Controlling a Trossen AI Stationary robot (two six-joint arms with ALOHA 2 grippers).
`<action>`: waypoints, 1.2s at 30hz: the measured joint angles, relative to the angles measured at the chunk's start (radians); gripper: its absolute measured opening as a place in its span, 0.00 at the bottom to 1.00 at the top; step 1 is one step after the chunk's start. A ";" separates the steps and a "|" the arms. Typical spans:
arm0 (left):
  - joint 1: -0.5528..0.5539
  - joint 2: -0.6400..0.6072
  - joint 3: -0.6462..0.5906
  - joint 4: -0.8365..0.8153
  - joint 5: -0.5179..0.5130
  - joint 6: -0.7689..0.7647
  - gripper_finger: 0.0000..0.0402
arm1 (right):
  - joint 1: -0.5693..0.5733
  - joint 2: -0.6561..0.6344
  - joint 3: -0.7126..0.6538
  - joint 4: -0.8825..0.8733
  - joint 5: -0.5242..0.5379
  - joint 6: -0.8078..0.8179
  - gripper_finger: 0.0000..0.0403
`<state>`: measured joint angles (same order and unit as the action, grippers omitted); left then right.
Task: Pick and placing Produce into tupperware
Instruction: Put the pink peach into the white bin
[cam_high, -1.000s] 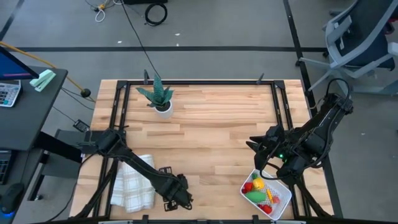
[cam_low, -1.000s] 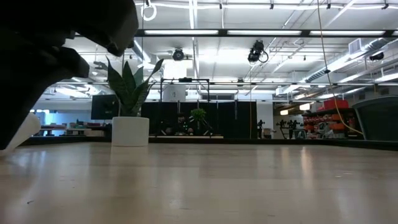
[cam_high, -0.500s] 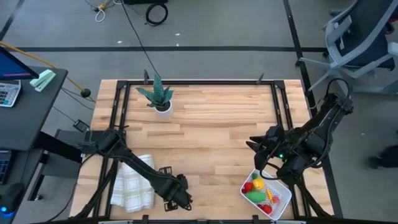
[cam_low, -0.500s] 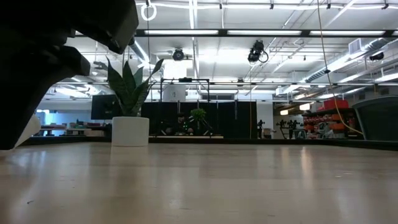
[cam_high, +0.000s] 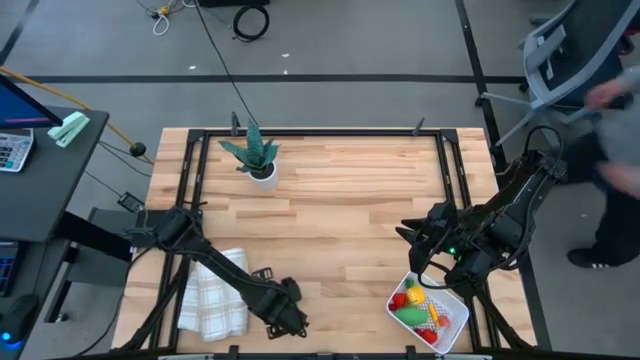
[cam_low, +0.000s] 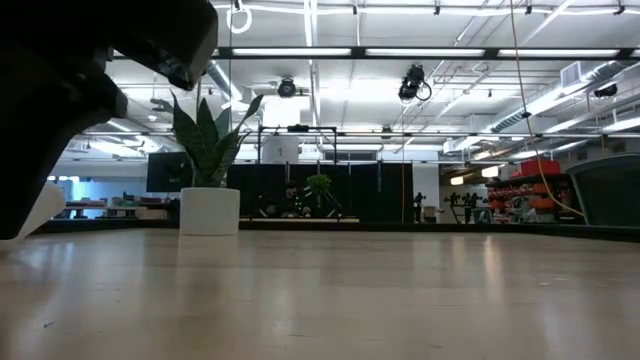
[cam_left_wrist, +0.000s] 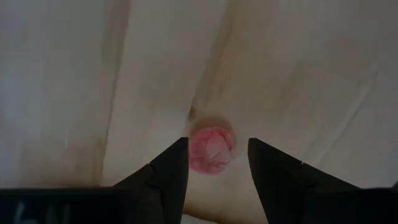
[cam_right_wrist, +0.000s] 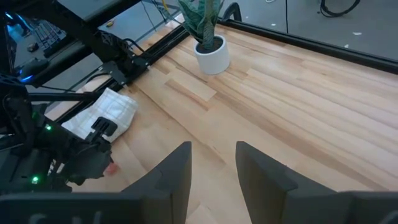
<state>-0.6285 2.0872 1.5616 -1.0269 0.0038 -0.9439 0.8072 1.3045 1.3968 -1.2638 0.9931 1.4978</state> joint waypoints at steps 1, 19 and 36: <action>0.000 0.000 0.000 -0.004 -0.004 -0.023 0.43 | 0.000 0.000 0.000 0.000 0.000 0.000 0.33; -0.004 0.000 0.000 -0.006 -0.046 -0.146 0.43 | 0.000 0.000 0.000 0.000 0.000 -0.001 0.33; -0.050 0.001 0.000 -0.100 -0.069 -0.162 0.43 | 0.000 0.000 0.000 -0.001 0.000 -0.016 0.33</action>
<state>-0.6785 2.0880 1.5620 -1.1266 -0.0654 -1.1060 0.8071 1.3045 1.3968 -1.2644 0.9928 1.4814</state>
